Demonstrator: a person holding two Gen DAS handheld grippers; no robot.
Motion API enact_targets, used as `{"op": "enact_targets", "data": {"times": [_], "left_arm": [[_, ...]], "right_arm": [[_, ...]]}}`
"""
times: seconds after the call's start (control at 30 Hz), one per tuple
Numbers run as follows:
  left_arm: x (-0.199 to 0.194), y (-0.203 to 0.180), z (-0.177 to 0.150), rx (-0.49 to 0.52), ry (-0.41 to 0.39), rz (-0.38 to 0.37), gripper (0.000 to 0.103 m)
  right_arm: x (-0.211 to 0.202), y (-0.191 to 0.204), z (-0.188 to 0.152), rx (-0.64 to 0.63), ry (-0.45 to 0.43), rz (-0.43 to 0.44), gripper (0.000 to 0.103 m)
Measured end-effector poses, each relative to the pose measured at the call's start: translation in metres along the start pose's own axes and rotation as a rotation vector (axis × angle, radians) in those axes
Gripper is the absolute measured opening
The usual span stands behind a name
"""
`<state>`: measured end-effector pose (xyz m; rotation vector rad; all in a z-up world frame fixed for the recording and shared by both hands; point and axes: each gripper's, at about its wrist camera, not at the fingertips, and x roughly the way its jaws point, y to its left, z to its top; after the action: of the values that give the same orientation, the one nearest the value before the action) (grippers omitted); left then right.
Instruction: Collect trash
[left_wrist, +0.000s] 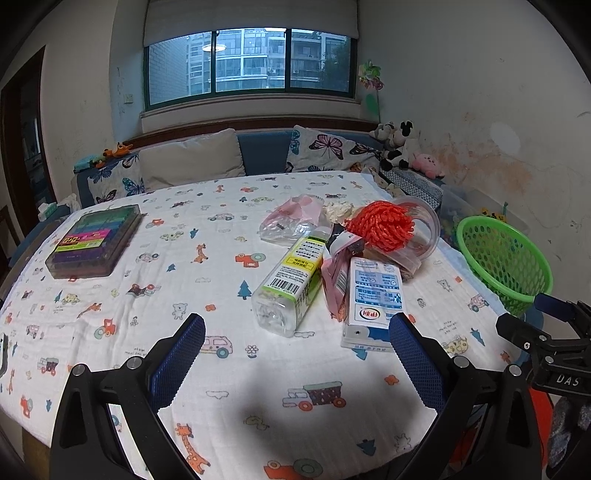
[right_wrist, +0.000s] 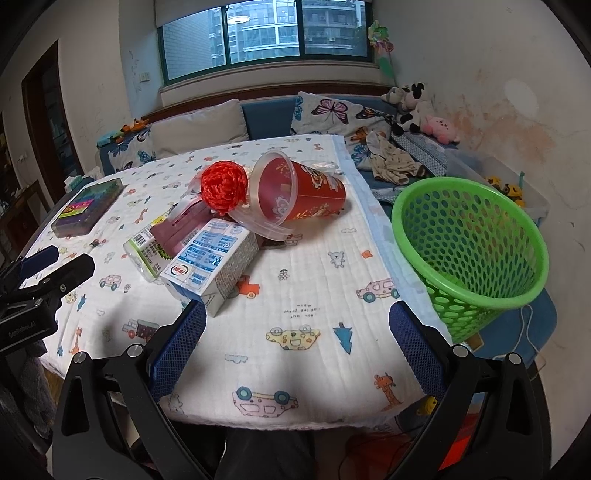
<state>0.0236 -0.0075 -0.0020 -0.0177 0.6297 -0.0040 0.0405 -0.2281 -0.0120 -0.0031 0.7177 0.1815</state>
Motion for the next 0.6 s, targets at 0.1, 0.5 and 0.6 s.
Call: {"op": "enact_targets", "data": {"times": [0.1,0.5,0.6], "left_arm": [[0.003,0.001,0.003,0.002,0.003,-0.004,0.097],[0.027,-0.019,0.029,0.040,0.015,-0.075,0.096],[0.037,-0.029,0.040,0.060,0.015,-0.100,0.095]], "right_arm": [[0.003,0.000,0.002,-0.004,0.003,-0.001,0.097],[0.015,-0.015,0.010,0.019,0.017,-0.002,0.097],[0.018,-0.020,0.014,0.022,0.016,-0.004,0.097]]}}
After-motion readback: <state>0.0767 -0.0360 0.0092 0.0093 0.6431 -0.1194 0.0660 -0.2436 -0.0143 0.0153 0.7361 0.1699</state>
